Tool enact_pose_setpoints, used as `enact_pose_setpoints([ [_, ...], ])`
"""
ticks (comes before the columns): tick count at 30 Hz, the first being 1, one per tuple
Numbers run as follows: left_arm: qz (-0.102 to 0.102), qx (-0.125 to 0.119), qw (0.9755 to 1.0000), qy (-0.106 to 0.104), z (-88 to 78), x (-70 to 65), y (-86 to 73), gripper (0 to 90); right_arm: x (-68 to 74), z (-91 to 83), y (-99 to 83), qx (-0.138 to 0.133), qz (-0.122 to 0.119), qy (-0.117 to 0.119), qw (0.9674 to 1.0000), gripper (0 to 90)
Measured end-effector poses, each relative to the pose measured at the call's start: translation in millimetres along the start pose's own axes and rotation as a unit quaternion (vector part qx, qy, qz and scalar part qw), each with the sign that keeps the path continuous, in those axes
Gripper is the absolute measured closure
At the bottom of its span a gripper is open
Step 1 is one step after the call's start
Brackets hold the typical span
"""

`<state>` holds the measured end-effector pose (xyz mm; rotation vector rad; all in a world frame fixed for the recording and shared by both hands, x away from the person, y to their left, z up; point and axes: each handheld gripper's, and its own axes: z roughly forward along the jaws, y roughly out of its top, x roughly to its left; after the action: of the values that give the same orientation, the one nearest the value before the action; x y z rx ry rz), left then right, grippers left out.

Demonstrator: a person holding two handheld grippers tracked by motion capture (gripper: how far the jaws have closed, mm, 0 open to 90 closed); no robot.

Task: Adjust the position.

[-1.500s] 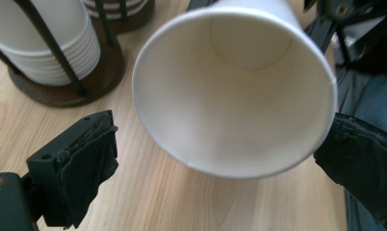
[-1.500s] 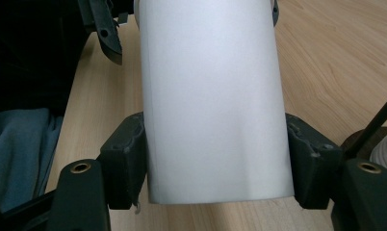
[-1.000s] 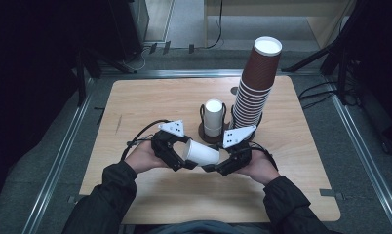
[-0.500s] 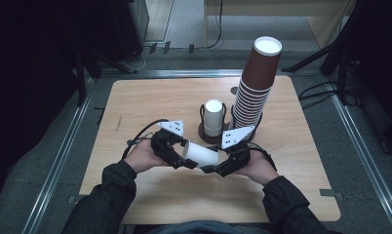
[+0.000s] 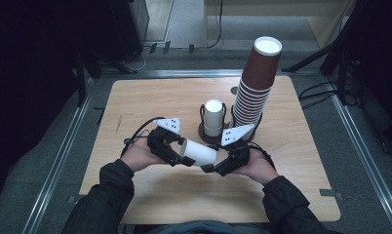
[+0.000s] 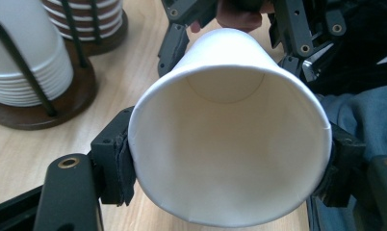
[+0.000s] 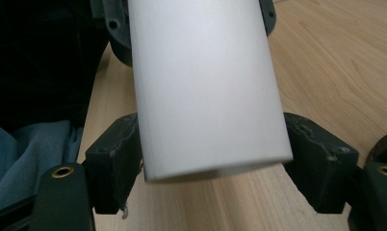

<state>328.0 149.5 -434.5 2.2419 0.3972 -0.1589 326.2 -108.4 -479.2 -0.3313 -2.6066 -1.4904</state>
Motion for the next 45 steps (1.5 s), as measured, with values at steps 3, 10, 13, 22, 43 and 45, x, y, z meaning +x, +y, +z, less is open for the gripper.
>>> enact_pose_setpoints([
  [3,0.0,-0.001,1.0,0.009,-5.3,0.6,0.0,25.6,-1.3,-0.6,-0.7,0.006,-0.001,-0.008,0.9999,24.6],
  [10,0.012,0.014,0.9994,0.028,-10.8,0.0,2.3,25.5,-3.2,0.5,-2.4,0.026,-0.006,-0.031,0.9992,24.6],
  [13,0.011,0.023,0.9991,0.034,-11.4,-1.1,2.4,25.6,-2.7,0.4,-2.4,0.035,-0.005,-0.032,0.9989,24.6],
  [22,0.008,0.07,0.9964,0.047,-11.8,-0.1,6.5,25.5,-5.2,0.3,-2.6,0.043,-0.014,-0.04,0.9982,24.6],
  [43,0.022,0.173,0.9825,0.066,23.8,-1.3,17.5,25.4,-4.9,7.9,-5.0,0.062,-0.019,-0.045,0.9969,22.4],
  [45,0.027,0.177,0.9817,0.063,26.4,-2.5,18.7,25.4,-3.3,11.0,-5.2,0.07,-0.017,-0.039,0.9966,22.4],
])
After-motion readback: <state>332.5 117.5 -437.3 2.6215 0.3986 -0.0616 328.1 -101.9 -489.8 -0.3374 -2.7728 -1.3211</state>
